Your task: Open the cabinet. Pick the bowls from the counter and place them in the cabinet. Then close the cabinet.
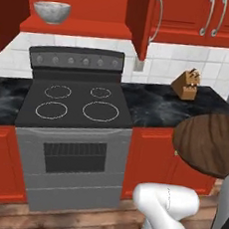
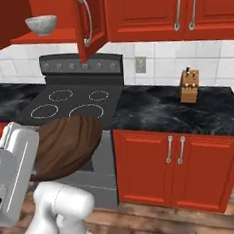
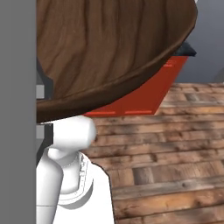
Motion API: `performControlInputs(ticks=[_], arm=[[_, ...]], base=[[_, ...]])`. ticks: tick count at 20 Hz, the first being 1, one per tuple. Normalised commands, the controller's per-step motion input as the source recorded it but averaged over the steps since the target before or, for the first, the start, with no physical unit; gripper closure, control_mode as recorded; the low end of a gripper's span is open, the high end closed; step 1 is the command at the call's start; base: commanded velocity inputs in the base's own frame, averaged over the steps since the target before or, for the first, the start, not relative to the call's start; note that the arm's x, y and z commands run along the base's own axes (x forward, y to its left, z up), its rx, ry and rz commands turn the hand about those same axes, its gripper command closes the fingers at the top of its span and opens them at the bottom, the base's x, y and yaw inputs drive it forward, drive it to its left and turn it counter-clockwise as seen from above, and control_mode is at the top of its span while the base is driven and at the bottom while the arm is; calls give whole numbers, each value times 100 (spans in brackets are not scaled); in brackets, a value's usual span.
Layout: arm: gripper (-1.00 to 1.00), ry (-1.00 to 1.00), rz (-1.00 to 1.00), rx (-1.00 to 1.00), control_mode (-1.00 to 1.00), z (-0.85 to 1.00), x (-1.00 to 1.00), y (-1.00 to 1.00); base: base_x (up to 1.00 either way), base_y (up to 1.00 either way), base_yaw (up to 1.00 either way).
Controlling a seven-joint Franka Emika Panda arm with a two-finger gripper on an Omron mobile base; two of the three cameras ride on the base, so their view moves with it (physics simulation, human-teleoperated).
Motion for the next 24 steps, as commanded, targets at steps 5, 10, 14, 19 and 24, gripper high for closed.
performControlInputs(ticks=[5, 10, 14, 19, 24], arm=[[100, 0, 0, 0, 100, 0, 0, 0], [100, 0, 0, 0, 100, 0, 0, 0], [100, 0, 0, 0, 100, 0, 0, 0], [100, 0, 0, 0, 100, 0, 0, 0], [100, 0, 0, 0, 100, 0, 0, 0]], base=[[-22, 100, 8], [72, 84, 13], [100, 20, 15], [100, 0, 4], [75, -32, 0]])
